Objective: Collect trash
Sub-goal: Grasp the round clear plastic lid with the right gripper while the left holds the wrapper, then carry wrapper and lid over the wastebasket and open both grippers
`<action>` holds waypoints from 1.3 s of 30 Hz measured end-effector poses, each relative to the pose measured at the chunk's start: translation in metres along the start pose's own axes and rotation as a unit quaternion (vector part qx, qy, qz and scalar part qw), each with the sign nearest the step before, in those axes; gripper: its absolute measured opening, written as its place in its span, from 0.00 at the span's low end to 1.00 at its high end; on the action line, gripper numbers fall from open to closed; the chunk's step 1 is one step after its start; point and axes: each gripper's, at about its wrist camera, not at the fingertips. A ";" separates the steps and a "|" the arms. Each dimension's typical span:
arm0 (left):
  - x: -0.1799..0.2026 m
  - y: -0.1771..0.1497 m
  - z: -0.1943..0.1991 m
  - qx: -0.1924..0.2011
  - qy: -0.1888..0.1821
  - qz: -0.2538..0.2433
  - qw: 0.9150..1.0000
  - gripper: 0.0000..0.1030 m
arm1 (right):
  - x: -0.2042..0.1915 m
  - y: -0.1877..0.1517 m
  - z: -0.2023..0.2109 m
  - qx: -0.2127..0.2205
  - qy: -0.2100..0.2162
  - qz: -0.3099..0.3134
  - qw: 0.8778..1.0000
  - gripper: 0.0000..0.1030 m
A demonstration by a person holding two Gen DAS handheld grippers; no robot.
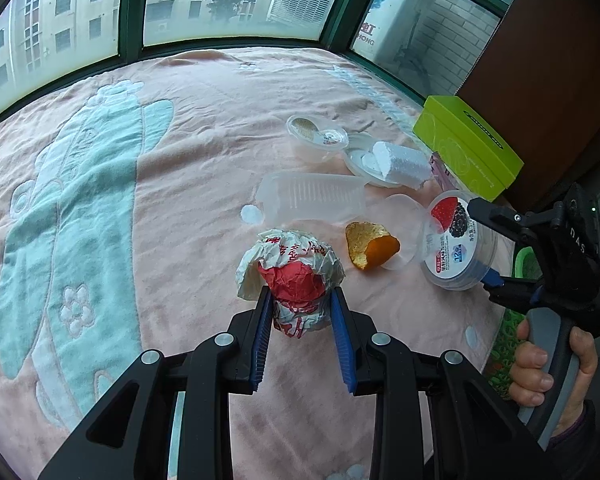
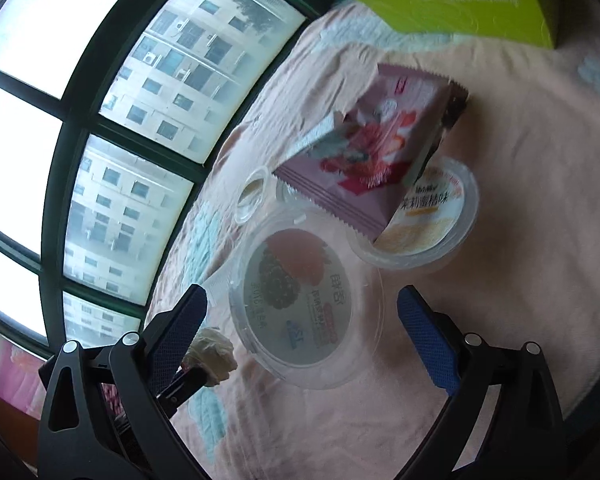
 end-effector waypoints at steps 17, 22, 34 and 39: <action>0.005 -0.003 0.007 0.006 -0.009 0.001 1.000 0.28 | -0.067 -0.006 -0.010 -0.007 -0.159 0.191 0.969 0.16; 0.012 -0.003 0.013 0.011 -0.017 -0.002 1.000 0.28 | -0.067 -0.003 0.001 -0.002 -0.148 0.192 0.970 0.15; 0.045 -0.006 0.030 0.020 -0.050 -0.026 0.998 0.28 | -0.068 -0.013 0.074 0.007 -0.098 0.196 0.976 0.15; 0.071 -0.009 0.036 0.020 -0.067 -0.052 0.996 0.28 | -0.061 -0.022 0.114 0.026 -0.105 0.191 0.976 0.15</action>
Point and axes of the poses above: each gripper's, at about its wrist camera, not at the fingertips, and z roughly against the way its jaws point, x to its right, y to its top, and after that the axes turned 11 degrees about z, right-handed
